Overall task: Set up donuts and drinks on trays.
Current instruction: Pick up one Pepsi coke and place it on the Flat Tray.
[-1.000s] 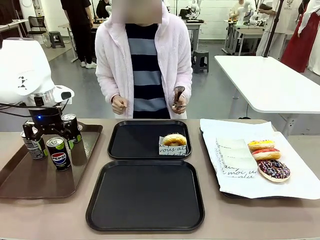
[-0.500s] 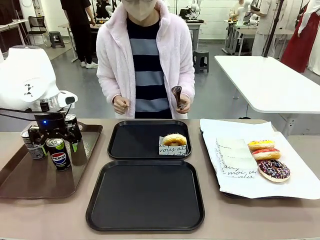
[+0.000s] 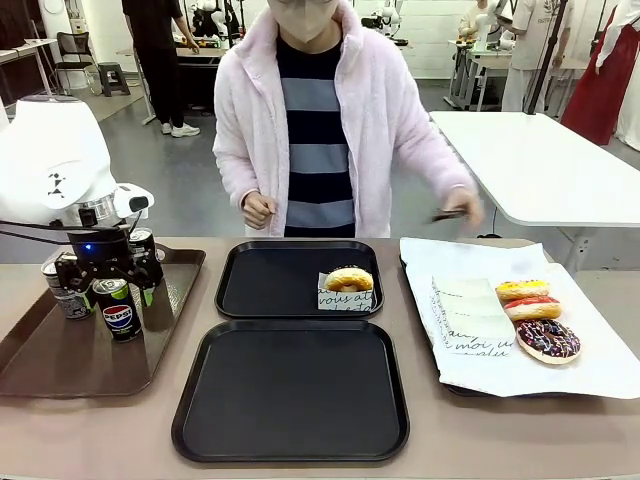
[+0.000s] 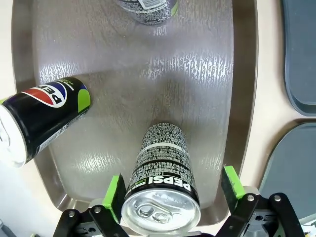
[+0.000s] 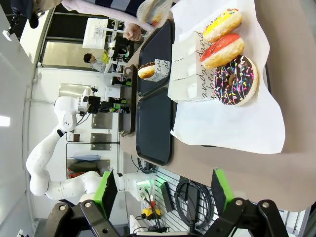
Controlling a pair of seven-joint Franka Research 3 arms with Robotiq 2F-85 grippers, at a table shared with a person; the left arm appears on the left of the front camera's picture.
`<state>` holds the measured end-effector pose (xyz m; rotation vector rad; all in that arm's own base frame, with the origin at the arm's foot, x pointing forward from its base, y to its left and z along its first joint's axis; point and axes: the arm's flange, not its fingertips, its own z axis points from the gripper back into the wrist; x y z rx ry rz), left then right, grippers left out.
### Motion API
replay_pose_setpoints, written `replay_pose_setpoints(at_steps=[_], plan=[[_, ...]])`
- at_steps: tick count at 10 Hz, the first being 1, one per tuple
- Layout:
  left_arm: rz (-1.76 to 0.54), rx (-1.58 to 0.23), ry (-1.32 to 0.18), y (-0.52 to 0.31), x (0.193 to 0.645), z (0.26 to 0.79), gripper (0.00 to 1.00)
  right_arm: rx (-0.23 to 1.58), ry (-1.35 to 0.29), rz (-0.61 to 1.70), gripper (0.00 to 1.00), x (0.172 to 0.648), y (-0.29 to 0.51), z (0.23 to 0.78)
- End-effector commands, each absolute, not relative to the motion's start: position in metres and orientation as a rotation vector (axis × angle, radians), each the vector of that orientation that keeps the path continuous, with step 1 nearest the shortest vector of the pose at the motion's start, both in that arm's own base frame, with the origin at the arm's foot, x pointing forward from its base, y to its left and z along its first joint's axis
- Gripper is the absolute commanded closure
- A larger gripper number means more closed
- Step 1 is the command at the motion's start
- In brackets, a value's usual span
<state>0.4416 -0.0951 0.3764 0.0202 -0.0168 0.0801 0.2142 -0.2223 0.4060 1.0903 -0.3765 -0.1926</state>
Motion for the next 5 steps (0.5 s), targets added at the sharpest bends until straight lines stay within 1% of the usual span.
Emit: replay_pose_setpoints(at_steps=[1,3,4,5], plan=[[0.060,0.027,-0.049,-0.0904,0.4426,0.3729,0.00,1.103,-0.391,-0.183,0.00,0.2150,-0.2229,0.4043],[0.058,0.026,-0.057,-0.0870,0.4448,0.3728,0.00,1.103,-0.391,-0.183,0.00,0.2150,-0.2229,0.4043],[0.047,0.017,-0.063,-0.0866,0.4454,0.3718,0.05,1.103,-0.391,-0.183,0.00,0.2150,-0.2229,0.4043],[0.039,0.022,-0.059,-0.0865,0.4448,0.3720,0.49,1.103,-0.391,-0.183,0.00,0.2150,-0.2229,0.4043]])
